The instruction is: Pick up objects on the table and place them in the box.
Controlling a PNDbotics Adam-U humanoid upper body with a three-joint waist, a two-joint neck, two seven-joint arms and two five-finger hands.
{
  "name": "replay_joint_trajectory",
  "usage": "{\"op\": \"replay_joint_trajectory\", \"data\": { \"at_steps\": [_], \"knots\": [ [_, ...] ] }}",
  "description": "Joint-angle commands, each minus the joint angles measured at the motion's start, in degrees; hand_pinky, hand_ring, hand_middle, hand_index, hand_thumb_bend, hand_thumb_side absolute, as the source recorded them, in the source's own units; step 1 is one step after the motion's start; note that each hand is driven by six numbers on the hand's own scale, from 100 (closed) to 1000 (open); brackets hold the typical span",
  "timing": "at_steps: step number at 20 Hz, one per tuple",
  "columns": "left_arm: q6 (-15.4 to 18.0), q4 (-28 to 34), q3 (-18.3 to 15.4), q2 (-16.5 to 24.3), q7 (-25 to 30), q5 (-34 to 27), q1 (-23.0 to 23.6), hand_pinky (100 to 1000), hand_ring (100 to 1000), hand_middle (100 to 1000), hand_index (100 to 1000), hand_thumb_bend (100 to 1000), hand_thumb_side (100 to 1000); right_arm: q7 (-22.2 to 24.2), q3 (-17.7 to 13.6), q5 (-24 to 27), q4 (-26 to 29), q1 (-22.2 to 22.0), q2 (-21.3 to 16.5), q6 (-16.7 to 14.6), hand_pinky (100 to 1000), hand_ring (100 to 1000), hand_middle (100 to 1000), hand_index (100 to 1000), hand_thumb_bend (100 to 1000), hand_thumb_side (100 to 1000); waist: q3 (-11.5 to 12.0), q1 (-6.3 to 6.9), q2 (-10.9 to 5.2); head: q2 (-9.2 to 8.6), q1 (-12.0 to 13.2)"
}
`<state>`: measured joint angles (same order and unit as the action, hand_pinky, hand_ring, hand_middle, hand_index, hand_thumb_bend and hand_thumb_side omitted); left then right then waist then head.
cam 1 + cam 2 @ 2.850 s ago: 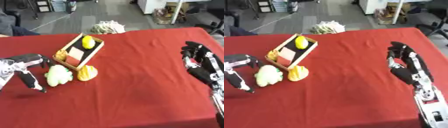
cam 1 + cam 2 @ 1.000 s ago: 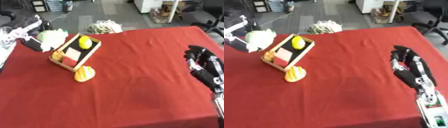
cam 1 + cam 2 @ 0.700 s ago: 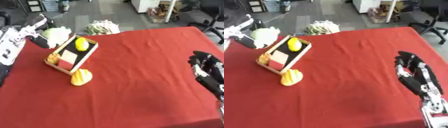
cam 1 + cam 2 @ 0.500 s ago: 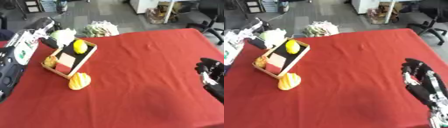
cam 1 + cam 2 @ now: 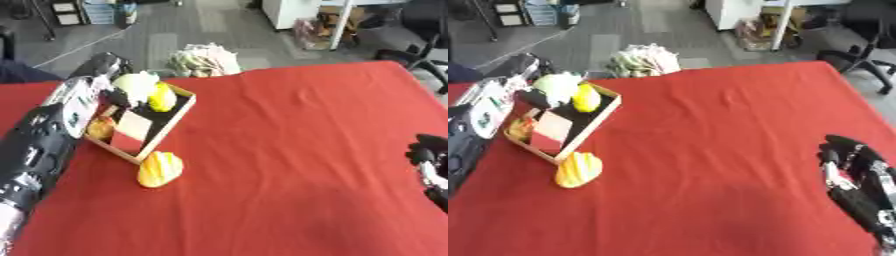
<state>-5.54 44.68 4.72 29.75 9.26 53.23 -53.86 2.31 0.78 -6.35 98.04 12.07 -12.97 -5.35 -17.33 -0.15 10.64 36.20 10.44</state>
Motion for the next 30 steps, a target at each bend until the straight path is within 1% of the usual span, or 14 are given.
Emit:
{"op": "replay_joint_trajectory", "data": {
  "at_steps": [1,4,7,9,11,14,17,18,19,20,22,26,28,30],
  "knots": [
    [0.60,-0.12,-0.51,0.57,0.65,0.31,-0.81,767,671,692,818,679,167,-0.04,-0.03,0.51,0.50,0.62,-0.48,-0.12,749,700,673,796,100,360,-0.19,0.73,-0.06,-0.43,0.10],
    [1.18,0.21,-0.34,0.70,1.58,-0.15,-0.58,801,723,758,857,766,246,-0.08,-0.05,0.47,0.43,0.55,-0.42,-0.08,748,697,658,794,100,361,-0.13,0.79,-0.13,-0.30,-0.01],
    [1.84,1.49,-0.24,1.08,2.37,-1.26,-0.33,822,753,798,876,826,296,-0.07,-0.06,0.41,0.39,0.50,-0.42,-0.06,748,696,651,791,100,363,0.07,0.93,-0.28,-0.11,-0.14],
    [2.28,2.71,-0.05,1.43,2.95,-2.11,-0.05,822,753,800,876,830,304,-0.08,-0.14,0.35,0.31,0.36,-0.45,-0.04,747,695,650,790,100,363,0.30,1.01,-0.55,0.15,-0.30],
    [2.51,4.45,-0.08,1.89,2.94,-3.20,0.25,810,730,775,863,825,302,-0.11,-0.20,0.29,0.20,0.15,-0.46,-0.01,747,695,649,790,100,361,0.60,1.07,-0.92,0.49,-0.51],
    [3.32,8.24,0.03,3.19,1.37,-5.52,0.70,803,704,751,853,808,299,-0.12,-0.31,0.17,0.04,-0.31,-0.59,0.00,746,695,648,789,100,349,1.28,1.16,-1.58,1.05,-1.01],
    [5.19,12.72,1.20,5.28,-1.09,-7.17,0.97,805,692,721,837,761,263,-0.19,-0.45,0.03,-0.11,-0.82,-0.73,0.02,749,696,650,790,100,341,2.08,1.28,-2.34,1.76,-1.62],
    [6.02,14.17,1.86,5.80,-1.62,-7.85,1.14,805,692,720,835,759,261,-0.15,-0.46,0.00,-0.14,-0.95,-0.77,0.00,749,697,650,790,100,343,2.30,1.32,-2.53,1.96,-1.81],
    [6.94,15.73,2.77,6.22,-1.72,-8.68,1.29,807,688,708,824,732,233,-0.05,-0.46,-0.02,-0.16,-1.08,-0.80,-0.05,753,700,653,793,100,350,2.50,1.39,-2.76,2.21,-1.97],
    [7.87,17.27,3.88,6.65,-1.44,-9.57,1.52,807,688,707,824,730,231,0.05,-0.49,-0.03,-0.19,-1.22,-0.83,-0.10,753,700,654,793,100,351,2.71,1.44,-2.96,2.44,-2.16],
    [9.63,20.14,6.17,7.33,-0.27,-11.23,2.38,811,695,703,819,706,198,0.24,-0.52,-0.01,-0.24,-1.38,-0.88,-0.18,755,702,655,794,100,358,2.94,1.60,-3.22,2.72,-2.47],
    [13.50,26.44,12.29,8.40,3.43,-12.57,6.02,828,728,726,828,658,108,0.78,-0.26,0.02,-0.31,-1.27,-0.98,-0.34,757,703,657,795,100,362,2.85,1.86,-3.52,3.15,-2.36],
    [15.43,29.58,15.42,9.20,5.35,-12.14,8.36,834,742,738,837,638,100,1.06,-0.08,0.05,-0.31,-1.12,-1.02,-0.40,757,703,657,795,100,362,2.57,1.93,-3.55,3.25,-2.09],
    [17.38,32.61,18.59,10.24,7.30,-11.40,10.32,847,760,752,845,599,100,1.22,0.00,0.08,-0.31,-1.04,-1.03,-0.43,757,703,657,795,100,363,2.35,1.97,-3.53,3.30,-1.92]
  ]
}}
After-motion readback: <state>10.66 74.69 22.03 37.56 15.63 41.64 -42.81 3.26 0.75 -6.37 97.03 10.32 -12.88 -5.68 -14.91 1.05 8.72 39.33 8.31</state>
